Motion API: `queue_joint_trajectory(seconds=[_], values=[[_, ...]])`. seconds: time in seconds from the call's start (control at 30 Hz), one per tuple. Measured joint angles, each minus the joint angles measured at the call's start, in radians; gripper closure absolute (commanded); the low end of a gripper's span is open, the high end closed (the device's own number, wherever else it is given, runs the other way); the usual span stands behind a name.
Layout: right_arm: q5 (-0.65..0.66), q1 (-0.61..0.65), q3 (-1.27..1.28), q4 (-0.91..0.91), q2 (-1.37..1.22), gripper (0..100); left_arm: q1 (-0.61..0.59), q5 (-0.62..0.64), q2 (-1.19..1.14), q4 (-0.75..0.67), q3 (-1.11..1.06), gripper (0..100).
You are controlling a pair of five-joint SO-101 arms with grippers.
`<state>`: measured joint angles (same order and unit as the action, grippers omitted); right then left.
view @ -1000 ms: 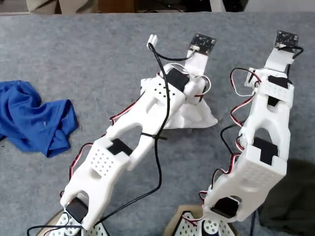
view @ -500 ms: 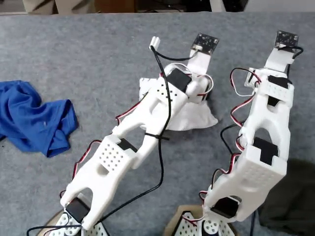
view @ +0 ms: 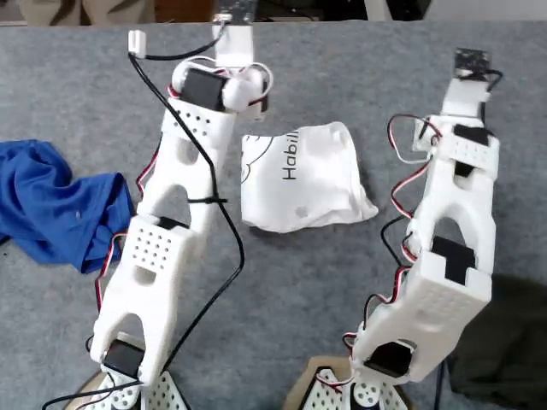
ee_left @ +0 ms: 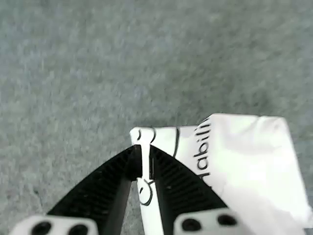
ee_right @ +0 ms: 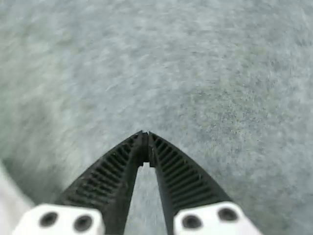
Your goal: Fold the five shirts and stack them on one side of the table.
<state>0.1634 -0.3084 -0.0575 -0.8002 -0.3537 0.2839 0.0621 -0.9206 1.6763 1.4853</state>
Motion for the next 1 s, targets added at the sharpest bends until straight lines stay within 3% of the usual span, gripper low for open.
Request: queue_joint_trajectory(seconds=[0.27,0.4,0.67,1.0], values=[[0.126,0.238,-0.307,-0.624,0.155,99.3,0.006,0.087,-0.002,-0.097,-0.192,98],[0.143,0.362,-0.311,-0.802,0.160,99.3,0.021,0.138,-0.002,-0.176,-0.275,98],[0.206,0.381,-0.127,-0.798,0.160,99.3,0.020,0.190,-0.002,-0.276,-0.367,98],[0.209,0.374,0.272,-0.437,0.160,99.3,0.029,0.190,-0.002,-0.276,-0.477,98]])
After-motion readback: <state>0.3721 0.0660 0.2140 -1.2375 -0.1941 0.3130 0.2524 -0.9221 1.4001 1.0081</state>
